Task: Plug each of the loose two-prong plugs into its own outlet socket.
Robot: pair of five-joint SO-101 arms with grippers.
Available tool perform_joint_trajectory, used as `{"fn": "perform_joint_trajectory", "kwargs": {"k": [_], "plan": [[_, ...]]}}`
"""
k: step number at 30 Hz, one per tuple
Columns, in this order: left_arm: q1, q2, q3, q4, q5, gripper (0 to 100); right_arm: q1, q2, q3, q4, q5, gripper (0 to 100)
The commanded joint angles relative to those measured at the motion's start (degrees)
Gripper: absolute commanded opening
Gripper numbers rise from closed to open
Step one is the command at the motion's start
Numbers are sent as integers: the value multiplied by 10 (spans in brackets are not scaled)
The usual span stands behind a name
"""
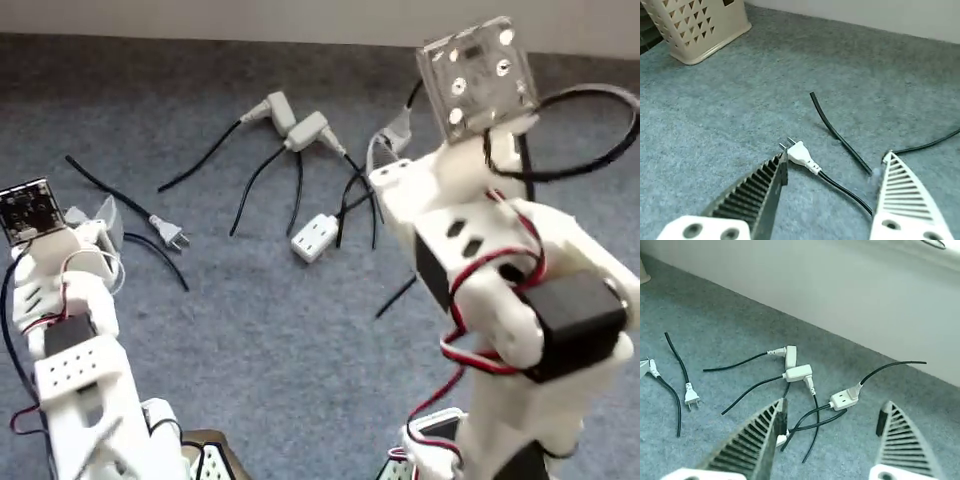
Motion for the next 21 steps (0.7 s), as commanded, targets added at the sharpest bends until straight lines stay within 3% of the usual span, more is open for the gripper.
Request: {"fn": "perform_joint_trajectory", "kwargs": {"k": [1,6,15,21], "plan": [[33,-40,-50,152,51,295,5,-58,59,-52,-9,278],[39,83,-233,320,132,295,5,-19,76,-58,-21,278],[42,478,-696,658,215,295,2,45,31,-56,-21,278],[41,735,-976,758,311,295,-8,51,34,-56,-21,278]]}}
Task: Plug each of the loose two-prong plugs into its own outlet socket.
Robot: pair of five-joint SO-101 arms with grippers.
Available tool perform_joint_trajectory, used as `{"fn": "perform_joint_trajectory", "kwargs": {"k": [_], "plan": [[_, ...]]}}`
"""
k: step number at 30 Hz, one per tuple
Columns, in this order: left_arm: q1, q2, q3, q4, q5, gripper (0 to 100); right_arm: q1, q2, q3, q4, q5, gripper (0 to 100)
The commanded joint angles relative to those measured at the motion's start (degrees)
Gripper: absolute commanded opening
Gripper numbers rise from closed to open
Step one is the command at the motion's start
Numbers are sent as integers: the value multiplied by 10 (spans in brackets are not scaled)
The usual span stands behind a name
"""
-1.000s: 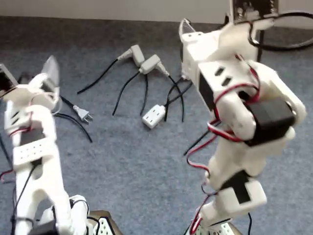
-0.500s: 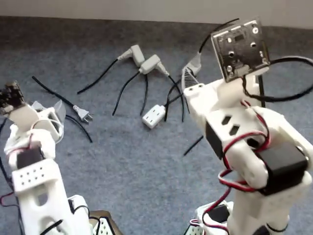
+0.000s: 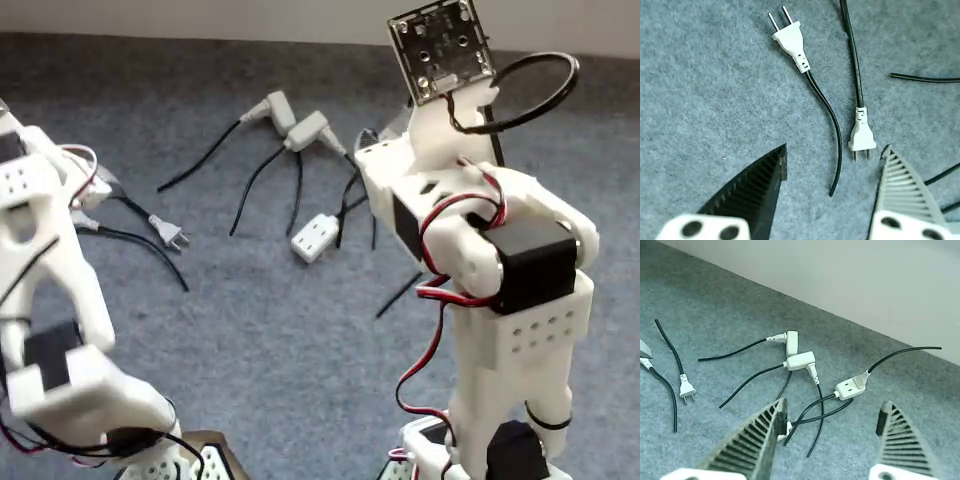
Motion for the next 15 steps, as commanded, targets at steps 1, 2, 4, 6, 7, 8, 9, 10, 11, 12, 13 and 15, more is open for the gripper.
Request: {"fn": "perform_joint_trajectory", "kwargs": {"k": [1,2,4,6,7,8,9,10,11,12,13,15], "plan": [[12,183,-237,55,76,295,-15,0,-22,-7,-4,278],[12,218,-274,63,97,295,-22,0,-22,-2,-4,278],[11,280,-345,76,140,295,-36,1,-21,0,-4,278],[5,332,-407,85,177,295,-43,1,-21,0,-4,278],[3,354,-437,91,194,295,-44,1,-14,0,-3,278],[1,373,-465,98,209,295,-44,1,-3,-4,-3,278],[-3,391,-490,104,222,295,-44,1,7,-6,-3,278],[-5,407,-514,109,236,295,-44,1,15,-7,-3,278],[-8,422,-534,113,245,295,-44,1,22,-15,-2,278],[-11,436,-550,116,257,295,-44,1,32,-25,-2,278],[-13,448,-562,117,264,295,-44,1,40,-32,-2,278],[-21,467,-572,117,267,295,-44,1,51,-43,-2,278]]}}
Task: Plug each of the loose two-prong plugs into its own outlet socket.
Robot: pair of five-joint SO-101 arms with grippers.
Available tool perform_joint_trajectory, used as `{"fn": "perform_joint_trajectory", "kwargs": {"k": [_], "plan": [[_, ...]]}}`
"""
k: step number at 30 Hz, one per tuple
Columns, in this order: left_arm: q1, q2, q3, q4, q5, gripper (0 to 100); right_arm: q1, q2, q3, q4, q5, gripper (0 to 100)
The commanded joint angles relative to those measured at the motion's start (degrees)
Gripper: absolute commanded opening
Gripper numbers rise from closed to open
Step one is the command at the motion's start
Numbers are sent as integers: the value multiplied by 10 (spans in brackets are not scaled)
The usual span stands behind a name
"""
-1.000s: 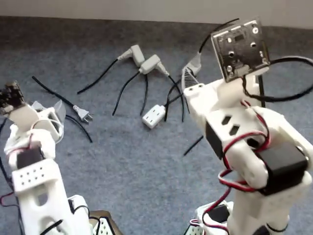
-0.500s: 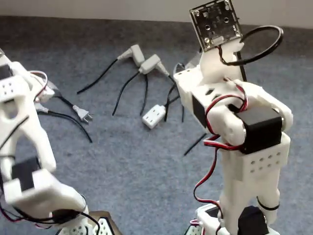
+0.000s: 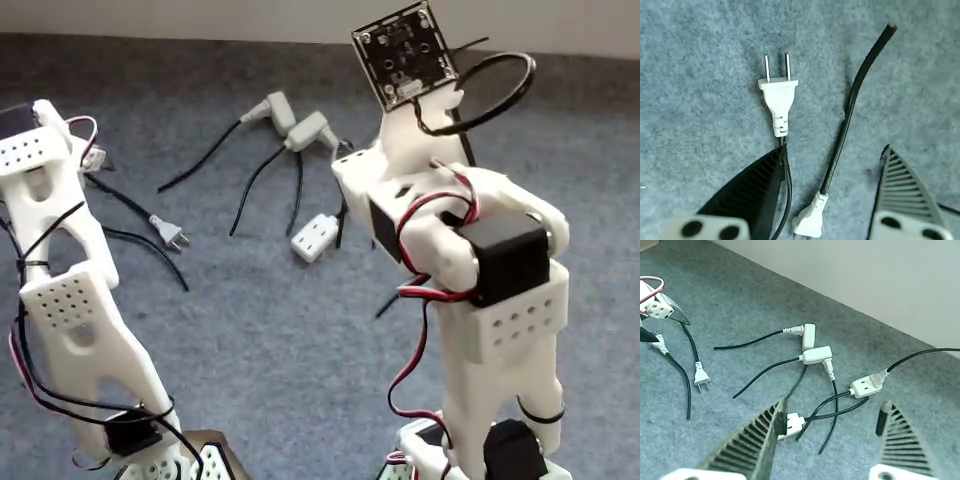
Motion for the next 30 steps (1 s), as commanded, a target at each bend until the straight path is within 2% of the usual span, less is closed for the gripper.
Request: {"fn": "perform_joint_trajectory", "kwargs": {"k": [1,8,17,23,25,30], "plan": [[-22,27,-51,10,18,295,-5,1,9,-27,-2,278],[-71,61,-53,6,18,295,-6,1,10,-30,-2,278],[-44,99,-55,5,19,295,-6,0,7,-30,-5,278],[-39,104,-51,-16,20,293,-44,0,9,-27,-4,278],[-47,105,-50,-18,20,268,-51,0,9,-27,-4,278],[-58,105,-50,-18,17,123,-52,0,9,-27,-4,278]]}}
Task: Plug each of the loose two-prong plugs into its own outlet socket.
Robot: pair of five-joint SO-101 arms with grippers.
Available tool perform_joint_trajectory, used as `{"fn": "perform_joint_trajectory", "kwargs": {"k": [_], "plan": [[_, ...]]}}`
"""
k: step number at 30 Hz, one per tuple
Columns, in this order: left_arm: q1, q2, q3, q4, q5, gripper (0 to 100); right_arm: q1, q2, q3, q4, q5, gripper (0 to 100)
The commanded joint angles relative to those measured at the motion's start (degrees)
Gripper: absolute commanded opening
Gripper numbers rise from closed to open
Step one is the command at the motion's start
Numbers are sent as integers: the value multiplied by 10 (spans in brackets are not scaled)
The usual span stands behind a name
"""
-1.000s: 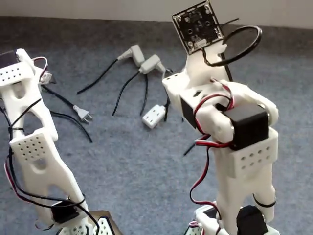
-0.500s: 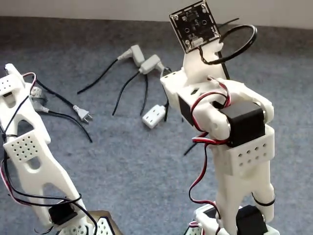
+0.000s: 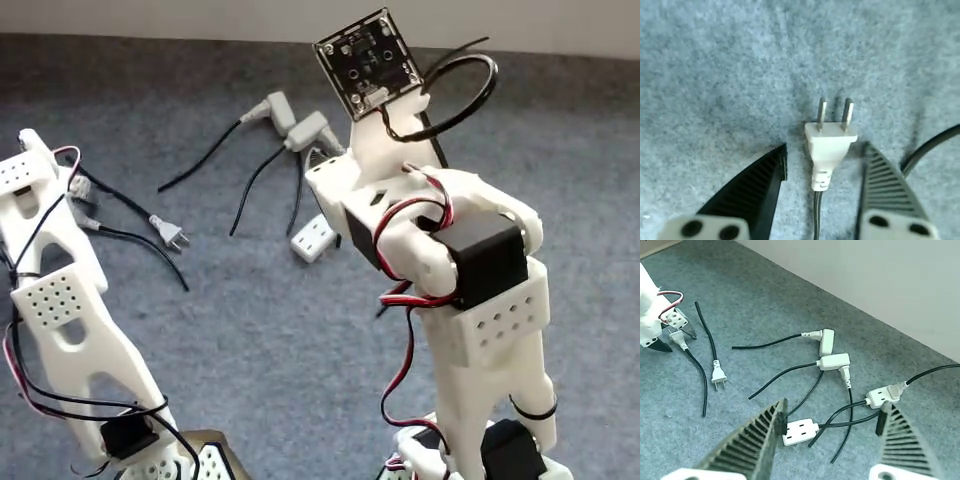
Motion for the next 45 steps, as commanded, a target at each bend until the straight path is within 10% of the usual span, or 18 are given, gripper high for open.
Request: {"fn": "perform_joint_trajectory", "kwargs": {"k": [1,18,30,45], "plan": [[-6,-2,-15,-6,3,101,-6,-1,-2,-10,-4,278],[19,-37,-196,5,-173,7,-3,-7,-8,-9,-4,278],[155,-182,-326,47,-563,7,48,-6,-99,42,-4,278],[378,-407,-275,58,-555,6,176,-1,-124,12,-6,278]]}}
